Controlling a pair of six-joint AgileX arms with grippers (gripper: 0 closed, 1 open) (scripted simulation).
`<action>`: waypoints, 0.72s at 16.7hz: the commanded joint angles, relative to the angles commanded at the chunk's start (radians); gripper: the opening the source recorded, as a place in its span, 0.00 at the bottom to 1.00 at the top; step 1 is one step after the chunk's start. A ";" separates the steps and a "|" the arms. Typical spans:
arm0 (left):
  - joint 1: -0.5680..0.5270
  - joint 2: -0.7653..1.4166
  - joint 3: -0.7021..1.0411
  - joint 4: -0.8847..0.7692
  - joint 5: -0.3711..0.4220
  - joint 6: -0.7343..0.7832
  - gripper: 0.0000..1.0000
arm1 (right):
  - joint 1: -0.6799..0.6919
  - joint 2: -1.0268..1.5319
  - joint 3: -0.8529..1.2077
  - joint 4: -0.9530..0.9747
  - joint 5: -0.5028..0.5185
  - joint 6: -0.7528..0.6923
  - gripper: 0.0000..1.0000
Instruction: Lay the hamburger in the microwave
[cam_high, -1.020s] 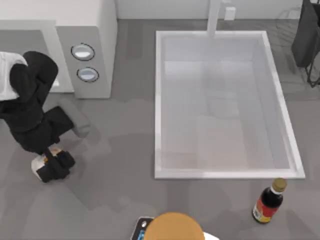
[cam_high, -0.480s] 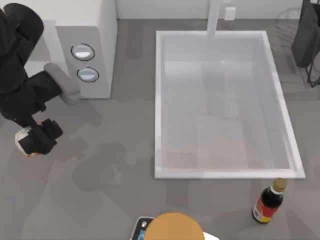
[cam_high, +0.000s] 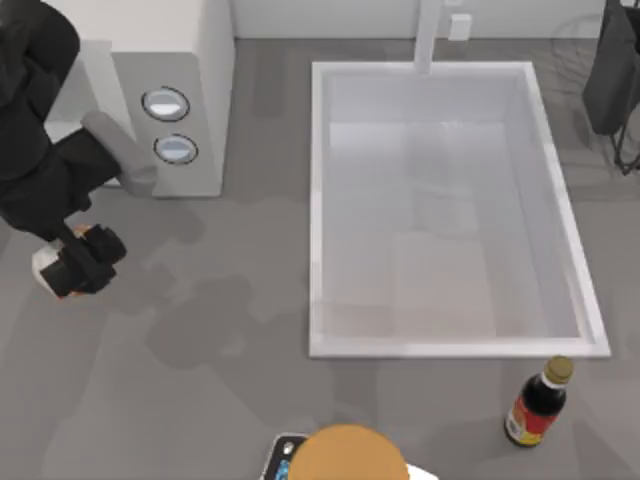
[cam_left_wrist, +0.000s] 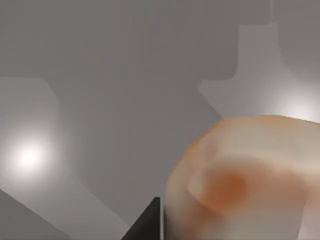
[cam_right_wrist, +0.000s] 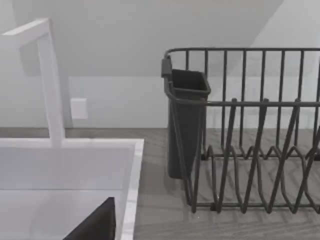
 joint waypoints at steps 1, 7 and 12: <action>0.012 0.003 -0.004 0.040 0.004 -0.013 0.00 | 0.000 0.000 0.000 0.000 0.000 0.000 1.00; 0.121 0.061 -0.079 0.444 0.031 -0.145 0.00 | 0.000 0.000 0.000 0.000 0.000 0.000 1.00; 0.220 0.152 -0.214 0.913 0.054 -0.286 0.00 | 0.000 0.000 0.000 0.000 0.000 0.000 1.00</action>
